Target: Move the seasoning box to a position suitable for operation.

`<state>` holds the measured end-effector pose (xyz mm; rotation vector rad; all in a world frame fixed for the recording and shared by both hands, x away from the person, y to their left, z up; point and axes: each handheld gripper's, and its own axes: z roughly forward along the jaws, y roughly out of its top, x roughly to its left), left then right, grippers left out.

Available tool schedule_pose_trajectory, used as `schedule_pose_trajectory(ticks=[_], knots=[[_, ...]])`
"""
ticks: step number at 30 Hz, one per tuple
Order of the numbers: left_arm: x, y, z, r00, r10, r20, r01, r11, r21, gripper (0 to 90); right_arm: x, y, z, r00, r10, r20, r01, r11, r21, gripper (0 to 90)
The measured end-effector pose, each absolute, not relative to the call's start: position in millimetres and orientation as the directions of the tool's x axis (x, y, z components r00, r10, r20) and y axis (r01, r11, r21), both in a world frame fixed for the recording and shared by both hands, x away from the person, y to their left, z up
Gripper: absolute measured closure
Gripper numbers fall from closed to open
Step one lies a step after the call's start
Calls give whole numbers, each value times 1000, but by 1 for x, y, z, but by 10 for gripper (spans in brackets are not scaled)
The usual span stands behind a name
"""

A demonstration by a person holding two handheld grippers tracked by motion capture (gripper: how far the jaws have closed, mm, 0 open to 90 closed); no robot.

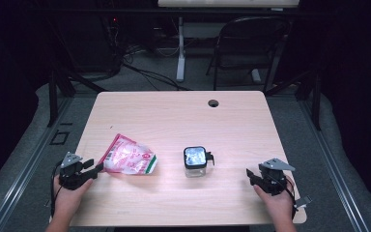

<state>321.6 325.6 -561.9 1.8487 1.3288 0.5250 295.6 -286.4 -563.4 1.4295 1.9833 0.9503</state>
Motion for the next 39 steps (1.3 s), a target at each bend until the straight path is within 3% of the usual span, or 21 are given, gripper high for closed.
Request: schedule_pose_trajectory(ticks=[9, 19, 25, 29, 37, 39], knots=[[319, 326, -562, 342, 932, -118, 598, -119, 792, 483, 298, -292, -561, -295, 955, 16, 617, 177, 767, 481], [310, 332, -560, 331, 931, -154, 611, -87, 787, 480, 303, -267, -553, -384, 923, 27, 560, 209, 801, 575], [312, 329, -560, 342, 929, -143, 622, -109, 776, 507, 305, -259, -552, -429, 901, 69, 578, 215, 787, 573], [310, 325, -557, 360, 924, -126, 622, -137, 771, 511, 303, -245, -550, -483, 875, 46, 552, 264, 791, 572], [303, 320, -554, 379, 918, -118, 605, -150, 782, 508, 307, -224, -542, -495, 868, 43, 524, 258, 812, 578], [302, 320, -553, 380, 918, -114, 601, -151, 785, 509, 312, -216, -535, -517, 856, 3, 519, 310, 796, 606]])
